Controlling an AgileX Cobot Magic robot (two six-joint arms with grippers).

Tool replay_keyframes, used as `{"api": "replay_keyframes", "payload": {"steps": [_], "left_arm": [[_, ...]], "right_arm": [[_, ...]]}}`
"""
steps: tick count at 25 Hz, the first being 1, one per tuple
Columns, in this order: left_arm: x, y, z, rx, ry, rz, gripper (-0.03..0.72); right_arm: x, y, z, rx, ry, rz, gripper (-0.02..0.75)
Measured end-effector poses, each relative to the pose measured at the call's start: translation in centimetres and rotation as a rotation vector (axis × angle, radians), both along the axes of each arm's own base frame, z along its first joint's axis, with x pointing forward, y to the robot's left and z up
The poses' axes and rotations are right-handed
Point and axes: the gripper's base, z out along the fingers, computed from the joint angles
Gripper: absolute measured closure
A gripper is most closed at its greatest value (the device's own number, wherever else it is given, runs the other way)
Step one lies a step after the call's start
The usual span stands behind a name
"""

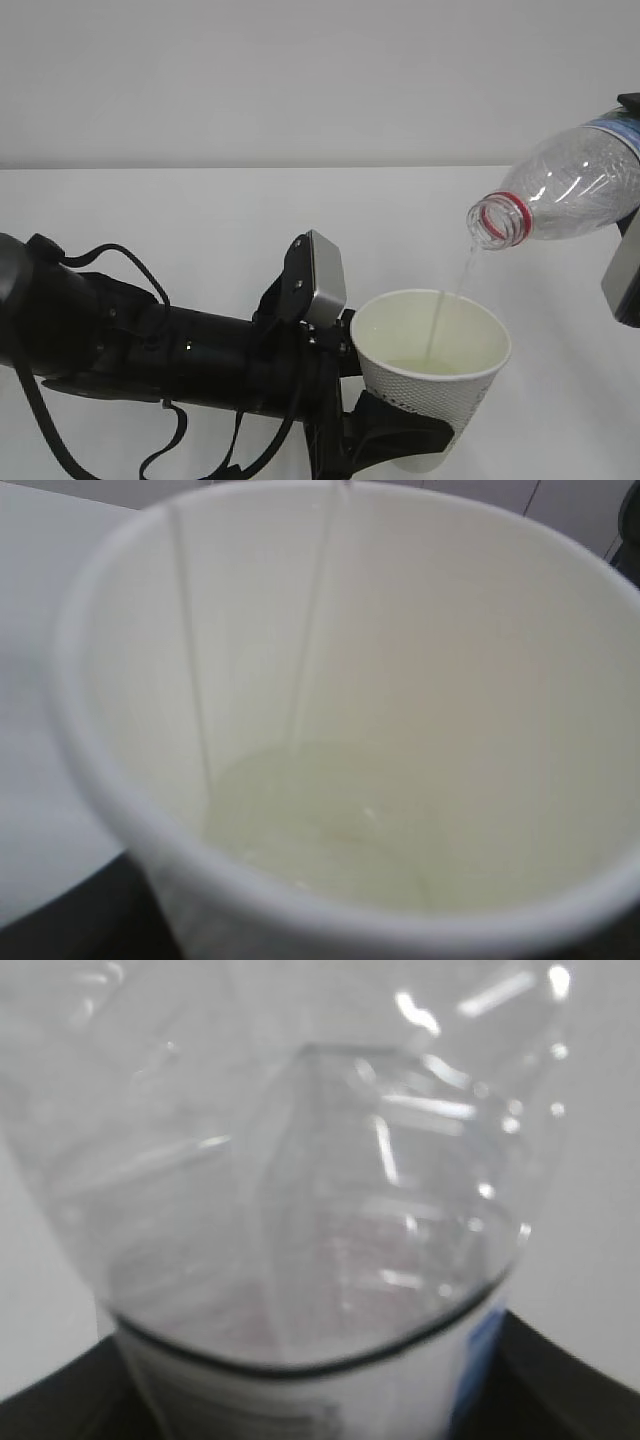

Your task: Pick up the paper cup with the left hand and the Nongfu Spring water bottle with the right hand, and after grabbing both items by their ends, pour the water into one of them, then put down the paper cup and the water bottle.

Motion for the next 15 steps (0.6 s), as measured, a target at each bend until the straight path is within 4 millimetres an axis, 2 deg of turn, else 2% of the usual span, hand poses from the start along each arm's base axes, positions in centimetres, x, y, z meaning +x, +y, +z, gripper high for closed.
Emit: {"api": "replay_keyframes", "payload": {"steps": [15], "left_arm": [[0.04, -0.01, 0.02, -0.002, 0.002, 0.006, 0.171]], "right_arm": [[0.00, 0.00, 0.00, -0.008, -0.002, 0.000, 0.235]]}}
